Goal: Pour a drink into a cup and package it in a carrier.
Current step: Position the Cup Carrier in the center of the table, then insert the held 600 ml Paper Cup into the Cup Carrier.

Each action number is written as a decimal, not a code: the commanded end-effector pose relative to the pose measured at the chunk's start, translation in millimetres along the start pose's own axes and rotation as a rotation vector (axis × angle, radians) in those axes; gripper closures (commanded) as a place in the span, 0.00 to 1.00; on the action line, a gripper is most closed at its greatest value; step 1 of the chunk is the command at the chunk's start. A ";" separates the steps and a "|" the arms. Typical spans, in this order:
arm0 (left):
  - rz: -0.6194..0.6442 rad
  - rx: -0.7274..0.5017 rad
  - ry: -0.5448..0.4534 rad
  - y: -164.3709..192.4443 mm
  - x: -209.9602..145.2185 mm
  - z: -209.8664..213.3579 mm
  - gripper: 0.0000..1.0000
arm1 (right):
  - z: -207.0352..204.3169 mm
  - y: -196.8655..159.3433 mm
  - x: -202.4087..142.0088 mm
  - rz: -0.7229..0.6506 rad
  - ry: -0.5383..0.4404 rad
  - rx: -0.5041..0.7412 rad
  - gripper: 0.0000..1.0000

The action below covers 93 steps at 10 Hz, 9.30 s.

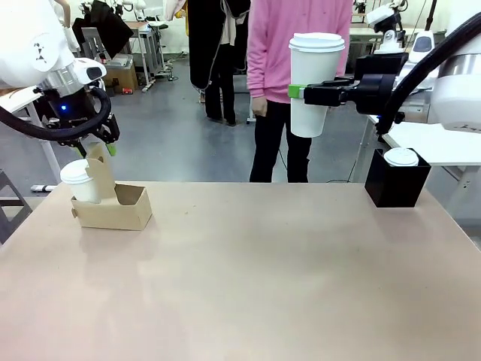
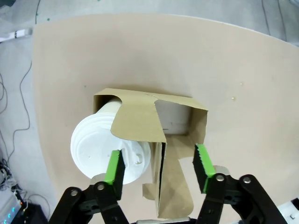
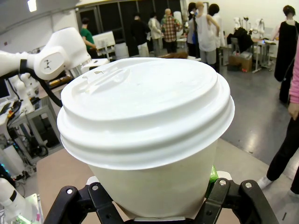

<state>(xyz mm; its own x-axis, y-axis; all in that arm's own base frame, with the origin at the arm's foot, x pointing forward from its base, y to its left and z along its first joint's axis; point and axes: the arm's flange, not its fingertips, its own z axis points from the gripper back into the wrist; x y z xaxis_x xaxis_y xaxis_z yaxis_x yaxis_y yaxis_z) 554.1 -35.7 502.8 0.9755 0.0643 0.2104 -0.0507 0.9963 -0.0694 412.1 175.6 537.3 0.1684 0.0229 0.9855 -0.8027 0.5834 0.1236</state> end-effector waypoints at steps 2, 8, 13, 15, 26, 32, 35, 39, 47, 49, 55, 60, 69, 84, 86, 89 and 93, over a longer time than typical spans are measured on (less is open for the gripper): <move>-0.014 0.028 -0.001 0.6 0.9 4.0 0.75 | -3.8 0.8 3.5 -0.011 -0.017 0.001 0.20; 0.036 0.019 0.014 2.7 2.5 3.1 1.00 | -3.8 0.8 3.5 -0.011 -0.017 0.001 0.20; -0.017 0.031 -0.004 1.4 0.3 0.5 1.00 | -3.8 0.8 3.5 -0.011 -0.017 0.001 0.20; -0.010 0.029 -0.003 0.7 0.3 0.4 0.97 | -3.8 0.8 3.5 -0.011 -0.017 0.001 0.20; -0.035 0.062 0.052 -227.2 -137.2 120.2 0.98 | -3.8 0.8 3.5 -0.011 -0.017 0.001 0.20; -0.058 0.090 0.023 -314.4 -197.0 36.4 0.98 | -3.8 0.8 3.5 -0.011 -0.017 0.001 0.20; 0.003 0.069 0.012 -321.5 -198.9 11.0 0.98 | -3.8 0.8 3.5 -0.011 -0.017 0.001 0.20; -0.023 0.060 0.053 -322.8 -194.9 10.6 0.98 | -3.8 0.8 3.5 -0.011 -0.017 0.001 0.20; -0.111 -0.029 0.075 -298.1 -187.2 57.2 0.00 | 10.5 -28.4 -18.8 -0.081 0.059 0.109 0.20; -0.286 -0.099 0.164 -268.8 -182.3 88.1 0.17 | 22.5 -33.2 -45.2 -0.138 0.080 0.267 0.20; -0.782 -0.336 0.122 -150.2 -158.6 118.5 0.00 | -6.8 -32.0 -132.2 -0.137 0.076 0.378 0.20; -0.812 -0.353 0.038 -127.9 -143.3 104.6 0.00 | -14.9 -28.4 -138.2 -0.142 0.089 0.571 0.20; -1.201 -0.774 -0.117 1.2 -172.4 56.7 0.00 | -103.2 -13.4 -209.9 -0.065 0.017 0.879 0.20; -1.267 -0.842 -0.094 45.6 -191.0 20.2 0.00 | -114.9 -5.9 -285.7 0.021 0.114 1.024 0.20; -1.267 -0.842 -0.094 45.6 -191.0 20.2 0.00 | -115.8 -10.9 -291.4 0.044 0.127 1.027 0.20; -1.267 -0.842 -0.094 45.6 -191.0 20.2 0.00 | -114.2 -12.4 -291.4 0.055 0.143 1.041 0.00; -1.267 -0.842 -0.094 45.6 -191.0 20.2 0.00 | -90.2 -15.6 -268.5 0.091 0.167 0.993 0.00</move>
<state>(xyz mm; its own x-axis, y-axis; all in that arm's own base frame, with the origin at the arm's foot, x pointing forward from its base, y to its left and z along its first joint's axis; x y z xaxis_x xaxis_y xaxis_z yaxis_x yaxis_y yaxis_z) 361.7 -2.0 479.1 0.2716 -0.7423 0.6125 0.9453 0.0862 -0.3146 438.9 247.7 251.2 0.1356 0.1576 0.9781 -0.9035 -0.3855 0.1874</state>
